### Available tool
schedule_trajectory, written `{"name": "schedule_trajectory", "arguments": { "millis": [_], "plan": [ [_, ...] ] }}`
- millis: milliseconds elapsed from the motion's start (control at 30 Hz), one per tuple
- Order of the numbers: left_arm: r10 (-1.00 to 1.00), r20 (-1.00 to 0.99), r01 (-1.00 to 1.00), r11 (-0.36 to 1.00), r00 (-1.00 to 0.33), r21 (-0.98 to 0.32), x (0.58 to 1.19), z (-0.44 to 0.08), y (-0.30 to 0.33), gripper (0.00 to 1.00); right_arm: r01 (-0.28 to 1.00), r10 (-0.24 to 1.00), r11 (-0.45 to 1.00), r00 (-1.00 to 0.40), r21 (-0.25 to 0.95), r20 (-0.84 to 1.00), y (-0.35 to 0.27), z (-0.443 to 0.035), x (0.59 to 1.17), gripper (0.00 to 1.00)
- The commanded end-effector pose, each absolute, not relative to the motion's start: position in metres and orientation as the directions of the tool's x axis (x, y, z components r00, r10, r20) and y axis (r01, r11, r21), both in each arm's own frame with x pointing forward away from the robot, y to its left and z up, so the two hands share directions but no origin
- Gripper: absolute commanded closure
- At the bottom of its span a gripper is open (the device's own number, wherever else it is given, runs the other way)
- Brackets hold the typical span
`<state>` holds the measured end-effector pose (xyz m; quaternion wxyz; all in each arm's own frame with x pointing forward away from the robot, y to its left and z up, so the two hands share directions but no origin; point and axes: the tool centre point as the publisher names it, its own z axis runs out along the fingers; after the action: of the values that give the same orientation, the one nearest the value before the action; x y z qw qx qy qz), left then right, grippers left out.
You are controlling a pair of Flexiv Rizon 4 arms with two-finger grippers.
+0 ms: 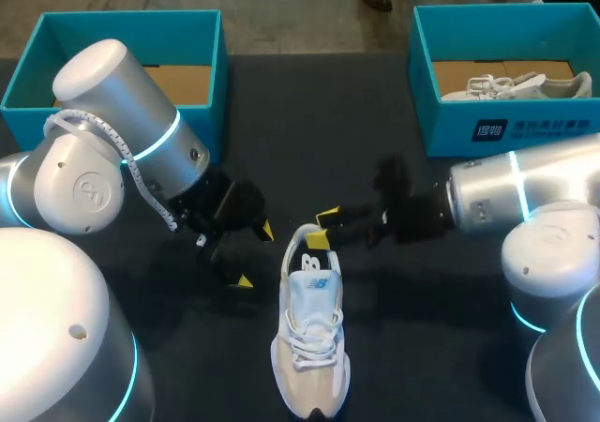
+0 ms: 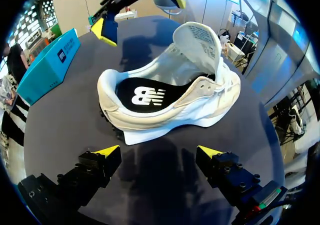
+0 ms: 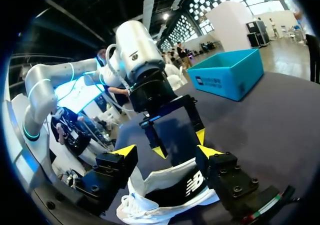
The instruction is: Take the shoe out of the shoebox, open the shoe tongue, remove and reinsert the insole, then place the shoe into the shoebox
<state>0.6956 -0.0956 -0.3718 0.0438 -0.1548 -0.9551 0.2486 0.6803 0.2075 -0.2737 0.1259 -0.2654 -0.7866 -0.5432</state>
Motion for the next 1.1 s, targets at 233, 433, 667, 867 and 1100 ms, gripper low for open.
{"name": "schedule_trajectory", "arguments": {
  "millis": [233, 433, 667, 867, 1100],
  "plan": [
    [0.317, 0.006, 0.274, 0.83, -0.948, -0.486, 0.695, -0.372, -0.096, 0.0, 0.604, 0.436, 0.323, -0.779, 0.729, 0.452, 0.185, -0.251, 0.662, 0.87],
    [0.317, 0.006, 0.274, 0.83, -0.948, -0.486, 0.695, -0.372, -0.096, 0.0, 0.686, 0.649, 0.4, -0.68, 0.607, 0.34, 0.184, -0.247, 0.654, 1.0],
    [0.317, 0.006, 0.274, 0.83, -0.948, -0.486, 0.695, -0.372, -0.096, 0.0, 0.709, 0.726, 0.454, -0.646, 0.54, 0.237, 0.186, -0.245, 0.652, 1.0],
    [0.317, 0.006, 0.274, 0.83, -0.948, -0.486, 0.695, -0.372, -0.096, 0.0, 0.709, 0.726, 0.454, -0.646, 0.54, 0.237, 0.186, -0.245, 0.652, 1.0],
    [0.235, -0.024, 0.226, 0.897, -0.972, -0.381, 0.685, -0.356, -0.086, 0.0, 0.748, 0.785, 0.432, -0.587, 0.505, 0.198, 0.193, -0.243, 0.651, 1.0]
  ]
}}
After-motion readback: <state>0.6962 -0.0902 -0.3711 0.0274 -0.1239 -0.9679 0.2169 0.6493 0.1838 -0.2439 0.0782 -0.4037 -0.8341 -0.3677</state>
